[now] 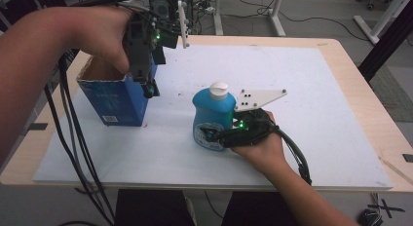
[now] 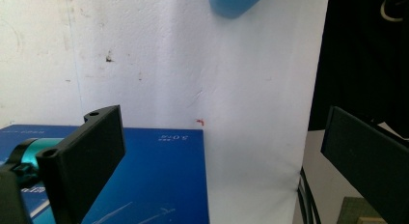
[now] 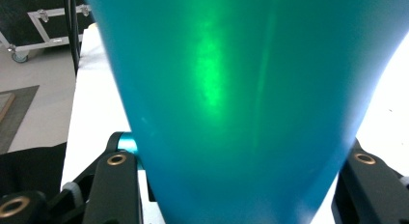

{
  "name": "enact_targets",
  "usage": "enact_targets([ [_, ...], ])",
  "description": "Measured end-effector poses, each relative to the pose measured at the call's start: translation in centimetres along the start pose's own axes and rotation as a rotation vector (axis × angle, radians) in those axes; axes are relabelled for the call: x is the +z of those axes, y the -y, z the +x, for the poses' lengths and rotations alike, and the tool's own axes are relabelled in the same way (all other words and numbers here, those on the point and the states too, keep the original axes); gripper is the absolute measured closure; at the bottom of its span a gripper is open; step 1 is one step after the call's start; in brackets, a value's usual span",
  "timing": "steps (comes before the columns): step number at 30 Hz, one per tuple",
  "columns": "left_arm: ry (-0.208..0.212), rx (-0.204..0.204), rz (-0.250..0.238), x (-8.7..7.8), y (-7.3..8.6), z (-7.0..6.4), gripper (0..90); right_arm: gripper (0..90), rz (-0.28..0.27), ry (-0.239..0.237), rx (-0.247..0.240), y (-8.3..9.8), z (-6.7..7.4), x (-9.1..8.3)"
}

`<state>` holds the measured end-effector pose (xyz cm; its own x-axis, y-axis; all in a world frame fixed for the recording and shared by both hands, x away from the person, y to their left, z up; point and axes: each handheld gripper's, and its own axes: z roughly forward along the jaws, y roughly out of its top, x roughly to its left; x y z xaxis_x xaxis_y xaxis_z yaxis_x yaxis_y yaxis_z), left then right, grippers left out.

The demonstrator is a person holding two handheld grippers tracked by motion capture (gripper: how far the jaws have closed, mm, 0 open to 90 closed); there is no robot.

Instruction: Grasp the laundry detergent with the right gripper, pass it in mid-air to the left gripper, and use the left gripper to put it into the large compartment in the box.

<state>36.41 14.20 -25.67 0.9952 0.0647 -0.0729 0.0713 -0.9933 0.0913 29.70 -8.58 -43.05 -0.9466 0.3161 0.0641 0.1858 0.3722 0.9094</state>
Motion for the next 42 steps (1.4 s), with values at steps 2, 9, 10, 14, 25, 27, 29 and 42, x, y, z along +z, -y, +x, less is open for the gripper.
enact_targets([
  [2, 0.001, 0.001, 0.001, 0.0, 0.0, 0.0, 1.7, 44.7, -0.001, -0.002, -0.002, 0.0, -0.1, 0.0],
  [9, -0.005, 0.015, -0.002, -0.1, -0.3, -0.3, 1.7, 45.4, 0.015, -0.045, -0.030, -0.3, -0.1, -0.2],
  [10, -0.005, 0.015, -0.002, -0.1, -0.3, -0.3, 1.7, 45.4, 0.015, -0.045, -0.030, -0.3, -0.1, -0.2],
  [14, -0.007, 0.023, -0.012, -0.4, -0.7, -0.6, 1.7, 45.5, 0.024, -0.077, -0.045, -1.0, -0.2, -0.5],
  [25, 0.020, 0.003, -0.034, -1.8, -2.5, -2.1, 1.7, 45.5, 0.068, -0.180, -0.112, -3.8, -0.5, -1.0],
  [27, 0.024, 0.003, -0.037, -1.9, -2.8, -2.4, 1.7, 45.5, 0.074, -0.202, -0.118, -4.1, -0.5, -0.9],
  [29, 0.026, 0.007, -0.042, -2.0, -3.0, -2.7, 1.7, 45.4, 0.074, -0.222, -0.121, -4.3, -0.6, -0.9],
  [42, 0.056, 0.002, -0.051, -2.3, -4.5, -3.8, 1.7, 45.5, 0.072, -0.304, -0.150, -6.2, -0.8, -0.3],
])
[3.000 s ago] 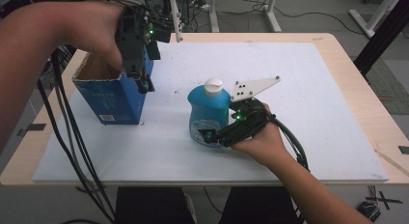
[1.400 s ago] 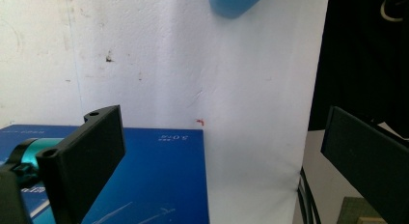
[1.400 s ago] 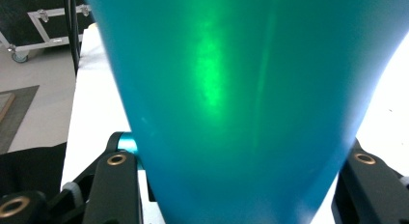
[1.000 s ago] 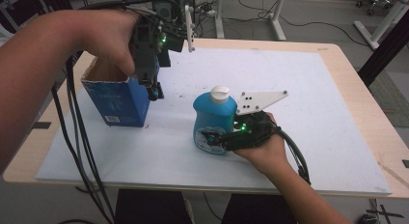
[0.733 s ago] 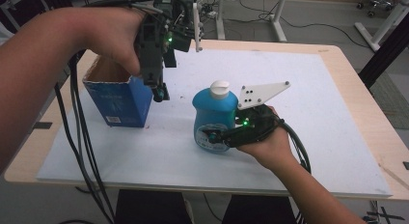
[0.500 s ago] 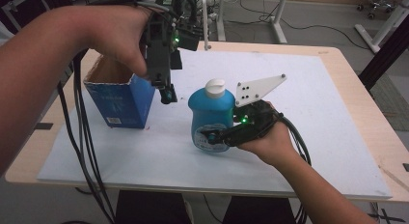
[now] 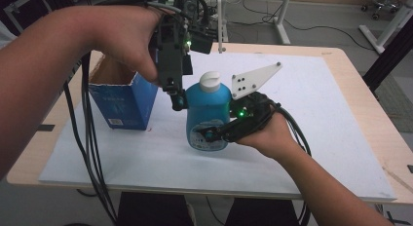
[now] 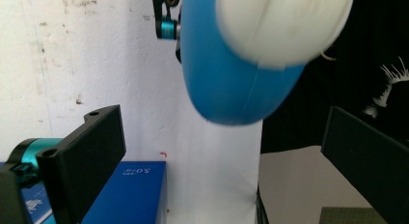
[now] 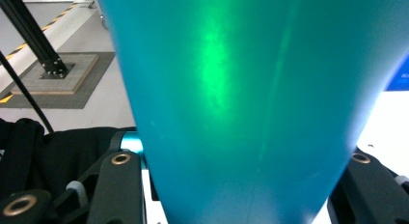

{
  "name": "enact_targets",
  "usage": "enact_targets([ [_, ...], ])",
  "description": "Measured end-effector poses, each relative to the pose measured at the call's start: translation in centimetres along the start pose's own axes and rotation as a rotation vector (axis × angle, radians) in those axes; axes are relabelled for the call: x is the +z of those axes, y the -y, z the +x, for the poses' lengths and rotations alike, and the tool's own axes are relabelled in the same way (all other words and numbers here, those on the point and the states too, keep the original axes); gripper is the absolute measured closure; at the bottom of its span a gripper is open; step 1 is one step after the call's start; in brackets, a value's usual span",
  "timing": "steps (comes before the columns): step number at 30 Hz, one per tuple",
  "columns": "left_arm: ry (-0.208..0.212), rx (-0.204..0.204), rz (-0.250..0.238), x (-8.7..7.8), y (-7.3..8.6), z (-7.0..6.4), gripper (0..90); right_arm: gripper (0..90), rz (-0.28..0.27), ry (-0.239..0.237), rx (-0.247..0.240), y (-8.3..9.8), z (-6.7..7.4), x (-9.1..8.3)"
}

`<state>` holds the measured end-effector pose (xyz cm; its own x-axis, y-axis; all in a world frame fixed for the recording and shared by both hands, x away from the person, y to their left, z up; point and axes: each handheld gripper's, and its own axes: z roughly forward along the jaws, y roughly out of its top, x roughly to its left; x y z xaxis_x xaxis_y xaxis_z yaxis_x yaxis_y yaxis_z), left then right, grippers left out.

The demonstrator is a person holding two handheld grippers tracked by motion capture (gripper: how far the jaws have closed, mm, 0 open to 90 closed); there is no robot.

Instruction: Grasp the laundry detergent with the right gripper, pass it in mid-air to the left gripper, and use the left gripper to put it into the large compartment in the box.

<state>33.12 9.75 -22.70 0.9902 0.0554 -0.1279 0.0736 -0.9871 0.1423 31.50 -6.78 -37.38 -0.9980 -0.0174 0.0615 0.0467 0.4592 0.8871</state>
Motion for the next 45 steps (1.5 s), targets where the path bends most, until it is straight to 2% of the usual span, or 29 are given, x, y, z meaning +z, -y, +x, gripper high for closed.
enact_targets([
  [5, -0.002, 0.005, 0.006, 0.4, -0.8, -0.4, 1.7, 45.5, 0.003, -0.031, -0.011, -0.7, -0.1, 0.7],
  [15, -0.011, 0.013, 0.017, 0.7, -1.5, -0.8, 1.7, 45.6, -0.006, -0.047, -0.016, -1.6, -0.3, 1.4],
  [22, -0.021, 0.007, 0.033, 0.9, -1.6, -0.9, 1.7, 45.6, -0.012, -0.057, -0.022, -2.1, -0.4, 1.7],
  [27, -0.042, 0.004, 0.038, 1.1, -1.5, -0.9, 1.7, 45.6, -0.014, -0.068, -0.020, -2.4, -0.4, 2.1],
  [38, -0.045, 0.008, 0.049, 1.6, -1.4, -0.9, 2.7, 45.6, -0.015, -0.066, -0.025, -2.4, -0.4, 2.3],
  [41, -0.039, 0.013, 0.049, 1.6, -1.5, -0.9, 8.5, 45.6, -0.010, -0.068, -0.023, -2.3, -0.4, 2.3],
  [45, -0.046, 0.017, 0.052, 1.6, -1.5, -1.0, 8.5, 45.6, -0.012, -0.069, -0.027, -2.3, -0.4, 2.4],
])
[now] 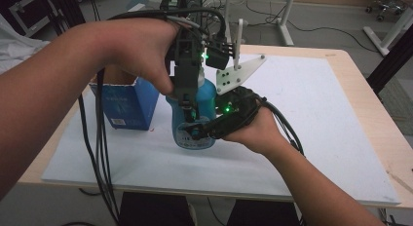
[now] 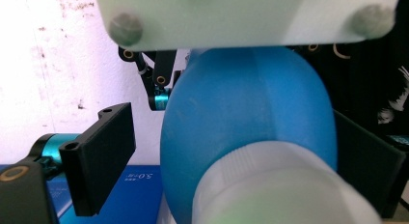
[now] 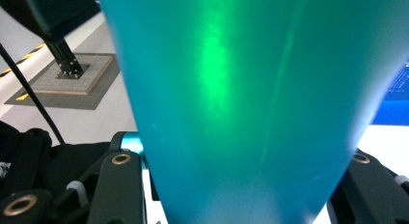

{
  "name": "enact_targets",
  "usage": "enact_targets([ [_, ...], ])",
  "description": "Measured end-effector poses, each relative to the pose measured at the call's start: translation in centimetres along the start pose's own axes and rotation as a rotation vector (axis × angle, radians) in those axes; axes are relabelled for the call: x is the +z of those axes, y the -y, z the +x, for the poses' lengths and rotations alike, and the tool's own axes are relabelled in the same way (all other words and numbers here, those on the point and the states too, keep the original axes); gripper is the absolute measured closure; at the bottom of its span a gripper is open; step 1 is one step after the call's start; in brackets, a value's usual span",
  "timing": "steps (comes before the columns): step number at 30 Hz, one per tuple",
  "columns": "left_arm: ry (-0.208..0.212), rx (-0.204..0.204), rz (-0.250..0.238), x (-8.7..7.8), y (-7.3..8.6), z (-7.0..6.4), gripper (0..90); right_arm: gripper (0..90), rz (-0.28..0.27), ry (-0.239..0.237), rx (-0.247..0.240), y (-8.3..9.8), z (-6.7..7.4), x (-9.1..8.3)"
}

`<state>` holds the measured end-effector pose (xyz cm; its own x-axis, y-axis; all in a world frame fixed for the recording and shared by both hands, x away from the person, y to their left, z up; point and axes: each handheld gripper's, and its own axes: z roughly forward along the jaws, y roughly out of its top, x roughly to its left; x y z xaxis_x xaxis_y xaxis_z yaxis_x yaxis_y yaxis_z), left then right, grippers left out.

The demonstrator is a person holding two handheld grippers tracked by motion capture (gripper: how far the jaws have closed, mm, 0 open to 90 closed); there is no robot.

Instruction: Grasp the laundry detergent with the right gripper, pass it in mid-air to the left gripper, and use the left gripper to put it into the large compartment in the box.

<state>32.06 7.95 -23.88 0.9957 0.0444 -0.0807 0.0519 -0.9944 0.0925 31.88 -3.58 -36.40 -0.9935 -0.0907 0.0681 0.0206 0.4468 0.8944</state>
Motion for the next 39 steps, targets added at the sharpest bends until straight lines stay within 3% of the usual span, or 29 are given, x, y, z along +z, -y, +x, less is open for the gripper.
enact_targets([
  [39, -0.016, 0.010, 0.028, 0.01, -0.17, -0.53, 27.8, 45.8, -0.011, 0.013, -0.005, -0.11, 0.18, 0.11],
])
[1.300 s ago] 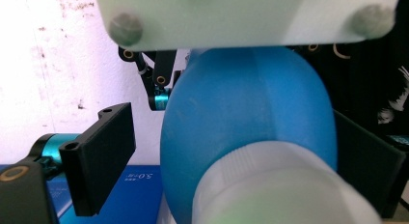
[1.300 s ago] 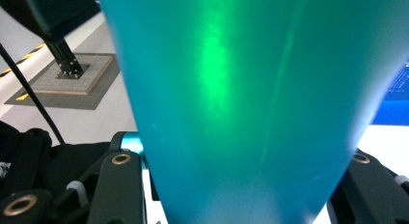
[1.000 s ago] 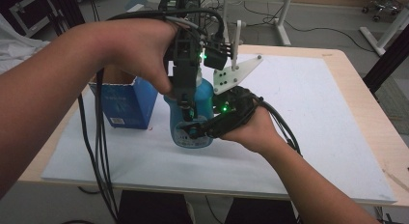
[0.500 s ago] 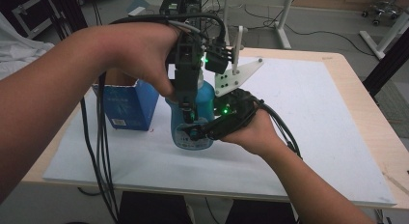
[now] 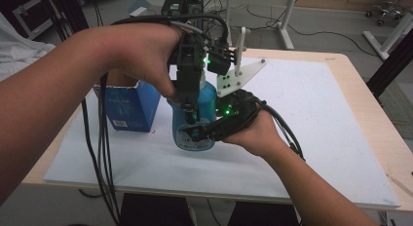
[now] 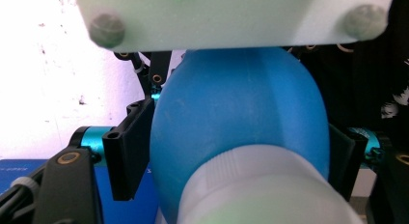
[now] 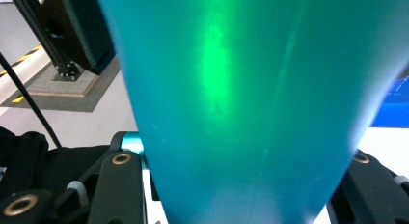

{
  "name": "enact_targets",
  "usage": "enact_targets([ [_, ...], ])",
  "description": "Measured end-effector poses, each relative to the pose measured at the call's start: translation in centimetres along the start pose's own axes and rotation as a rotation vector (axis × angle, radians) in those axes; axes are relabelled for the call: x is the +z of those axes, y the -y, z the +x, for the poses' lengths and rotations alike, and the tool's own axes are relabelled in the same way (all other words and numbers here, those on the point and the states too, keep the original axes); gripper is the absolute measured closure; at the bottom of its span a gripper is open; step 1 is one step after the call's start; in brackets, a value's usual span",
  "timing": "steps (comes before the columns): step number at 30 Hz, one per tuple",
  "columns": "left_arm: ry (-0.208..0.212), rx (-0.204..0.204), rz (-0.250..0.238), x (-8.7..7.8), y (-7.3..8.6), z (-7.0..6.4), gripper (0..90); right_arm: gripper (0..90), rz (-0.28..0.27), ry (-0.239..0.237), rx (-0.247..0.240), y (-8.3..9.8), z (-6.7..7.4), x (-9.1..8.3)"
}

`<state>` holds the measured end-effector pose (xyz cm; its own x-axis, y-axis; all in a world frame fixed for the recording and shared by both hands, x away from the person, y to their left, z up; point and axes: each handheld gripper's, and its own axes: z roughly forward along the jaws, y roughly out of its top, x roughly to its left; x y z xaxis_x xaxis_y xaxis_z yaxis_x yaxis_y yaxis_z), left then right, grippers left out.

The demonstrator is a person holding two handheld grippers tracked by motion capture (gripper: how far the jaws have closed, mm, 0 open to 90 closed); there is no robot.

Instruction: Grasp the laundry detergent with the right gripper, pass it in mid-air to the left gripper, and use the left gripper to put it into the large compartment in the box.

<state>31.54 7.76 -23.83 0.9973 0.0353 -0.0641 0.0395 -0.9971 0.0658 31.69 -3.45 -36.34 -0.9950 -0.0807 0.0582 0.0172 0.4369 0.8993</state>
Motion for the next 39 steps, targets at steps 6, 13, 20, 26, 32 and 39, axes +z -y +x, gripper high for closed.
enact_targets([
  [6, 0.001, 0.005, 0.006, 0.0, 0.0, 0.0, 29.6, 45.8, 0.000, 0.000, 0.002, 0.0, 0.0, 0.0],
  [13, 0.010, 0.004, -0.001, 0.2, 0.0, 0.0, 38.1, 45.8, -0.004, 0.002, 0.005, 0.1, 0.0, 0.0],
  [20, 0.008, 0.003, 0.002, 0.2, 0.0, 0.1, 38.9, 45.8, -0.003, 0.002, 0.007, 0.1, 0.0, 0.1],
  [26, 0.003, 0.002, -0.003, 0.0, -0.1, -0.1, 39.4, 45.6, -0.011, 0.003, 0.005, 0.1, -0.1, -0.1],
  [32, 0.008, 0.013, -0.017, -0.1, -0.2, -0.1, 39.3, 42.4, -0.003, 0.003, 0.004, 0.0, 0.2, -0.3],
  [39, 0.012, -0.007, -0.013, -0.5, 0.4, 0.2, 39.3, 22.7, 0.053, 0.014, 0.000, 0.1, 0.8, -1.6],
])
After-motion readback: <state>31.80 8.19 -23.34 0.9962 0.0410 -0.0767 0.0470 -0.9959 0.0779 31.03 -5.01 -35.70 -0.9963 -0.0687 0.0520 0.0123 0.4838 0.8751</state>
